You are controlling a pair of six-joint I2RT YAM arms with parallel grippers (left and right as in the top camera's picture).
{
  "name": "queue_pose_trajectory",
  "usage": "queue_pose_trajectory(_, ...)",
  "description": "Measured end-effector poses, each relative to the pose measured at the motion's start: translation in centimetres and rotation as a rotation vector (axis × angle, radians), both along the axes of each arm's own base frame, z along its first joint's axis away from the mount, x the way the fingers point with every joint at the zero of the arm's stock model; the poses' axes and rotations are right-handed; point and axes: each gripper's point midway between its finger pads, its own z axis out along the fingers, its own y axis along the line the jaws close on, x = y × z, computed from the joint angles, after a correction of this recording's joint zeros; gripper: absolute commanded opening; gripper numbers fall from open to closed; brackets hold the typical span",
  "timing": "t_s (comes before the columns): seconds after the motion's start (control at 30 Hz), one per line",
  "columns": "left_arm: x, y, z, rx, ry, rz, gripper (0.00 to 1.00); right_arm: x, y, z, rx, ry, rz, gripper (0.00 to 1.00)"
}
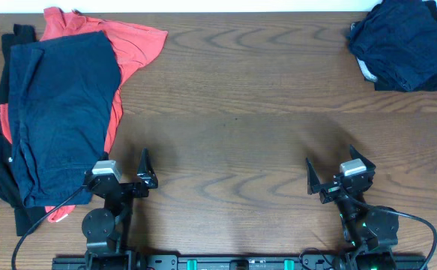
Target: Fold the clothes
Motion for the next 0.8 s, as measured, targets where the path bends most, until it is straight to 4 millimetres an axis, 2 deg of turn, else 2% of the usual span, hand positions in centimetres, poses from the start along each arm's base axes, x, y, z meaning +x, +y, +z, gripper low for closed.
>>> queue_pose_trajectory(0.8, 0.00, 0.00, 0.00, 0.000, 0.000, 0.000, 0.98, 0.08, -0.31, -0.02, -0.002, 0.000, -0.019, 0.99)
